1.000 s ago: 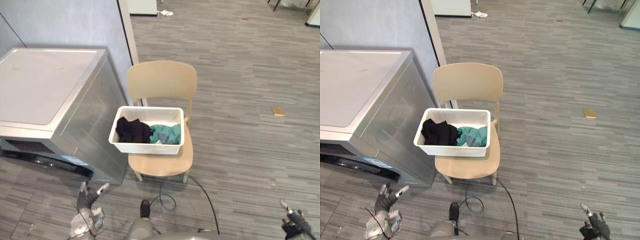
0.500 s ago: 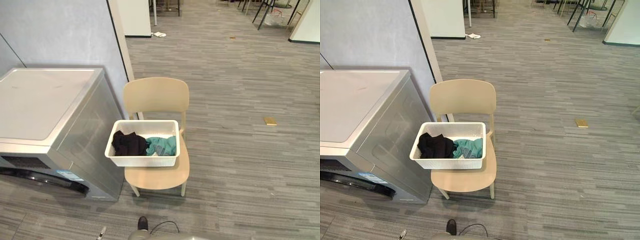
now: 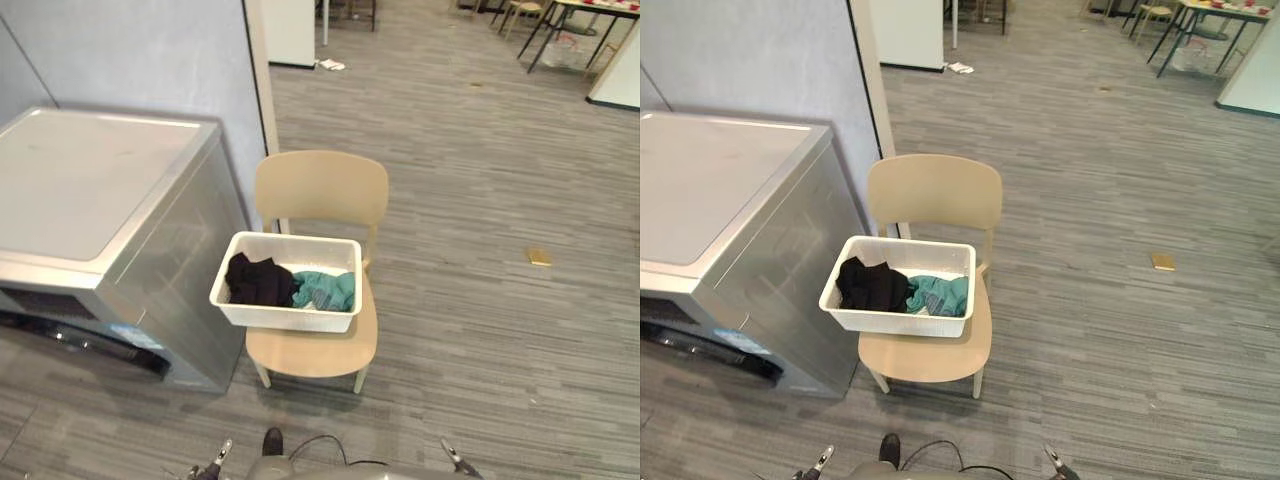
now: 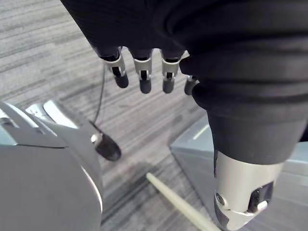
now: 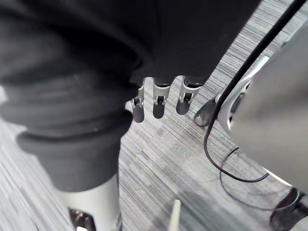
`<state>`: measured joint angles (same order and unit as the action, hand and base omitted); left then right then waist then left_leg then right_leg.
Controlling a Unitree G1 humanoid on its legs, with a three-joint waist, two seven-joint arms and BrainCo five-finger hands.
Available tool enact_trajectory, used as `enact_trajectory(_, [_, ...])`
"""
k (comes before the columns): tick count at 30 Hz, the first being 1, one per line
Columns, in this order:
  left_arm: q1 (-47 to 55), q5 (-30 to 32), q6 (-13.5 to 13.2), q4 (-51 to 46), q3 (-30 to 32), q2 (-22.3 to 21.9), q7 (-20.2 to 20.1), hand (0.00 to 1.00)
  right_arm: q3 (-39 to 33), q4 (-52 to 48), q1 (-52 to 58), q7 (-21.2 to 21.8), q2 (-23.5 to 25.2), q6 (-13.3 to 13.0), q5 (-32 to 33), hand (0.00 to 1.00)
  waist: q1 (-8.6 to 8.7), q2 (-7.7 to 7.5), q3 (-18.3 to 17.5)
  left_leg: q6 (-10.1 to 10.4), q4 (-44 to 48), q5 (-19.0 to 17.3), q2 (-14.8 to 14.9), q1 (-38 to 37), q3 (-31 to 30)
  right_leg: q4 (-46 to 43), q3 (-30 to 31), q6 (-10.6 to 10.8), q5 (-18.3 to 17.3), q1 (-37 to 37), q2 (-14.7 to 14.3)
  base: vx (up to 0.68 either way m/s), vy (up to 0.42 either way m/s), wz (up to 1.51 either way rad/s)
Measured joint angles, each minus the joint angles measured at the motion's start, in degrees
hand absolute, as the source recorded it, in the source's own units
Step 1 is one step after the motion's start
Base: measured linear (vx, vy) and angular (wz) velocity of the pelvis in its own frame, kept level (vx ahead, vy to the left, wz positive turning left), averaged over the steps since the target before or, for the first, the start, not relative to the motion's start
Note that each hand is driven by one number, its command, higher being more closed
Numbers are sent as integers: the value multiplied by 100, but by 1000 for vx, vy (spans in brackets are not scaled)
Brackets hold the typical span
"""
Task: Pick up the laundry basket with both hands and put the clothes into the washing machine.
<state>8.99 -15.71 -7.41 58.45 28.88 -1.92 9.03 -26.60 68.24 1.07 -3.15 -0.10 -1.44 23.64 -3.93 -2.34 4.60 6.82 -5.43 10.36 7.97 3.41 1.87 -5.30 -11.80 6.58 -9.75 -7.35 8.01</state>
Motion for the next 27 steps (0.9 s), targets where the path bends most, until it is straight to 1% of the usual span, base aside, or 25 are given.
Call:
enact_trajectory(1, [-43,0,-2,-20,-48,-6,12,0,194,-6,-78,-37,-15,-8,-78,0,7,36,12,-9,4,87,24,131,-27,-77,-97,-1,-3,101,-25,-124,-25,68])
enact_trajectory(2, [-135,-2,-11,-140,-276,-23,44,0,484,-82,-246,-56,-85,-20,-187,0,35,159,61,-95,41,381,86,493,-63,-333,-228,-111,32,403,-130,-151,-17,79])
enact_trajectory(3, [-254,-5,-34,-282,-494,7,68,0,588,-229,-380,-67,-83,-23,-250,0,78,207,182,-160,22,598,110,736,-49,-335,-262,-340,176,583,-159,-232,72,95])
enact_trajectory(4, [-424,-9,-41,-376,-466,-5,116,0,583,-338,-530,-70,62,-64,-343,0,106,102,351,-353,1142,-335,127,1126,508,-270,-392,-300,161,560,-61,-154,85,64])
enact_trajectory(5, [-445,-8,-30,-401,-402,-7,132,0,586,-468,-581,-69,164,-96,-377,0,103,41,452,-586,2565,-1030,317,1477,851,-361,-446,-294,162,545,-23,-175,113,12])
enact_trajectory(6, [-382,-57,-39,-439,-347,16,141,0,573,-578,-532,-70,208,-101,-405,0,83,48,499,-687,3763,-1497,571,1537,1110,-538,-459,-294,162,503,-8,-148,81,-33])
enact_trajectory(7, [-260,-48,-38,-446,-388,12,147,0,581,-736,-333,-69,251,-86,-407,0,101,152,484,-655,4459,-1669,845,1464,1295,-708,-482,-278,154,404,-52,-181,107,-32])
enact_trajectory(8, [-238,-47,-38,-453,-443,-32,148,0,579,-828,-289,-72,249,-82,-408,0,106,264,512,-620,4480,-1662,824,1469,1300,-756,-501,-240,139,369,-118,-221,110,4])
enact_trajectory(9, [-275,-43,-44,-484,-628,22,137,0,578,-878,-182,-78,243,-56,-409,0,189,161,446,-437,3817,-1632,432,1309,1072,-626,-345,-297,95,493,-81,-201,54,38])
enact_trajectory(10, [-328,-38,-63,-494,-685,95,132,0,577,-799,-94,-72,246,-44,-410,0,247,-48,303,-345,3167,-1749,168,1002,809,-357,-231,-407,158,609,11,-269,92,47])
enact_trajectory(11, [-511,-1,-40,-455,-673,22,129,0,438,-665,-162,-79,139,-78,-424,0,253,110,387,-298,4395,-2428,462,907,759,-286,-315,-145,505,638,-55,-189,94,24])
enact_trajectory(12, [-496,44,-35,-424,-678,-29,125,0,392,-652,-181,-95,103,-78,-437,0,239,222,401,-84,4382,-2547,577,694,737,-347,-287,-126,555,690,-92,-234,205,19])
enact_trajectory(13, [-552,126,-30,-364,-689,-120,115,0,124,-641,-165,-143,71,-66,-475,0,360,322,472,94,3812,-2807,484,374,776,-486,-346,-43,623,834,-19,-184,194,11])
enact_trajectory(14, [-572,167,-29,-366,-720,-133,113,0,30,-631,-162,-154,43,-61,-482,0,396,285,472,61,3658,-2825,393,358,807,-531,-348,-19,647,905,36,-273,222,27])
enact_trajectory(16, [-549,313,-25,-360,-1089,-17,120,0,16,-619,-47,-163,53,-17,-549,0,399,242,452,47,3286,-2817,104,251,887,-692,-321,-75,703,1072,303,-294,204,16])
enact_trajectory(17, [-546,417,-30,-339,-1309,66,120,0,12,-652,69,-163,69,-16,-597,0,389,99,407,-7,3130,-2785,-77,142,967,-802,-228,-44,768,1118,478,-272,180,0])
enact_trajectory(18, [-537,550,-30,-291,-1389,109,114,0,17,-661,139,-159,77,-7,-629,0,336,165,435,-54,3039,-2793,-178,110,1003,-866,-205,-38,765,1197,574,-302,139,-4])
enact_trajectory(20, [-564,781,-24,-208,-1609,196,106,0,69,-661,229,-159,76,14,-654,0,330,103,420,-518,2917,-2640,-342,117,1072,-955,-236,8,802,1300,754,-321,84,-5])
enact_trajectory(21, [-556,873,-26,-206,-1671,227,104,0,67,-668,294,-157,82,29,-624,0,328,46,400,-656,2870,-2563,-403,201,1147,-1039,-267,-44,927,1398,860,-311,35,-12])
enact_trajectory(22, [-540,895,-23,-204,-1681,240,107,0,85,-669,302,-144,81,18,-629,0,325,64,404,-716,2796,-2515,-402,194,1229,-1053,-263,-121,989,1464,873,-270,8,-25])
enact_trajectory(23, [-492,913,-23,-186,-1680,249,104,0,95,-694,294,-121,68,23,-626,0,319,147,419,-818,2662,-2410,-377,184,1314,-1261,-278,-293,929,1578,885,-256,-22,-32])
enact_trajectory(24, [-422,911,-12,-168,-1670,258,105,0,184,-809,297,-66,41,23,-624,0,325,143,394,-866,2518,-2240,-296,130,1432,-2086,-365,-482,670,1751,911,-285,-82,-44])
enact_trajectory(25, [-359,912,2,-168,-1654,258,103,0,309,-849,355,-41,28,16,-641,0,308,187,384,-838,2313,-2081,-201,25,1537,-2771,-446,-493,402,1740,822,-252,-110,-40])
enact_trajectory(26, [-313,888,5,-184,-1566,238,95,0,356,-852,392,-37,29,15,-646,0,298,171,344,-824,2210,-1998,-175,-5,1559,-3048,-450,-479,253,1694,769,-217,-164,-32])
enact_trajectory(27, [-245,899,10,-175,-1437,233,92,0,449,-861,459,-36,75,4,-649,0,303,116,250,-791,2011,-1818,-156,-16,1571,-3381,-370,-371,-40,1517,662,-136,-147,-19])
